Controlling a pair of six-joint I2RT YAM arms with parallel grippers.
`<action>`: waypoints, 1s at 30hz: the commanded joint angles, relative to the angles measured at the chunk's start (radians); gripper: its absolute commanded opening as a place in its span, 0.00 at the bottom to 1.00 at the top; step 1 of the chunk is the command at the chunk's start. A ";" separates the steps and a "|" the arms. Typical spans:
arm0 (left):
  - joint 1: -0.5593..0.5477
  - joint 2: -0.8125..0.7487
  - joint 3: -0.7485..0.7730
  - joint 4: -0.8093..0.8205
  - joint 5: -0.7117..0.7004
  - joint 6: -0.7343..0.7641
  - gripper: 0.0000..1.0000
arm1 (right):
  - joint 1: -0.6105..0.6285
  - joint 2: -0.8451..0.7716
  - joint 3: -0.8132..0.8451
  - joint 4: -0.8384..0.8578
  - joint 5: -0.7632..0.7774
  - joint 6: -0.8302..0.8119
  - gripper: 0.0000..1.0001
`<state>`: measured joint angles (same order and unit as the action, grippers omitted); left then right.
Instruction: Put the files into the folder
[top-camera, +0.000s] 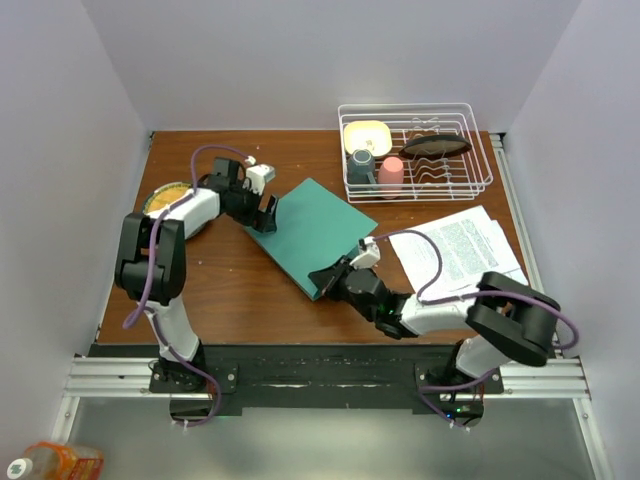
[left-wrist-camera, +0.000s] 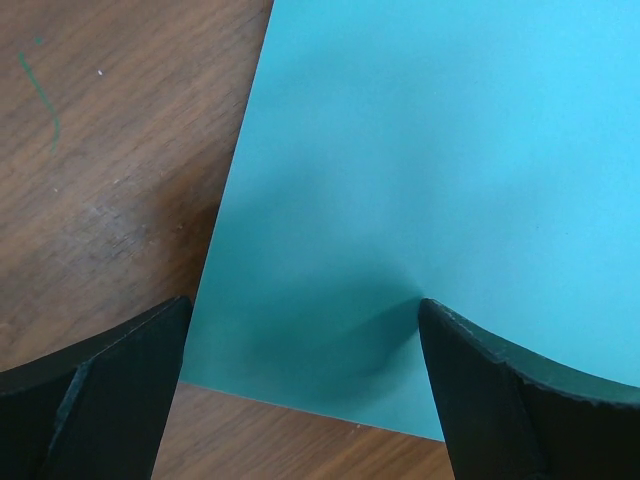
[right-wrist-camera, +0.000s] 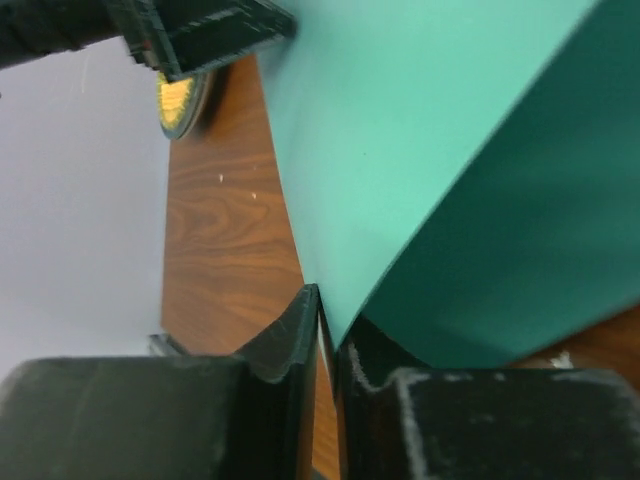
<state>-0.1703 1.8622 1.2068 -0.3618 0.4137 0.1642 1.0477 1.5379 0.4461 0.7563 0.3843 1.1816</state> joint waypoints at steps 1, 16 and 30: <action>-0.018 -0.110 0.098 -0.195 0.154 0.040 1.00 | 0.040 -0.107 0.138 -0.200 0.183 -0.261 0.04; 0.305 -0.242 0.551 -0.565 0.289 0.037 1.00 | 0.385 0.106 0.551 -0.733 0.735 -0.950 0.00; 0.330 -0.265 0.517 -0.609 0.330 0.057 1.00 | 0.525 0.556 0.962 -1.169 0.997 -0.976 0.06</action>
<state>0.1513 1.6112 1.7199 -0.9569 0.7101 0.2035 1.5780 2.0655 1.3350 -0.2665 1.3251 0.1818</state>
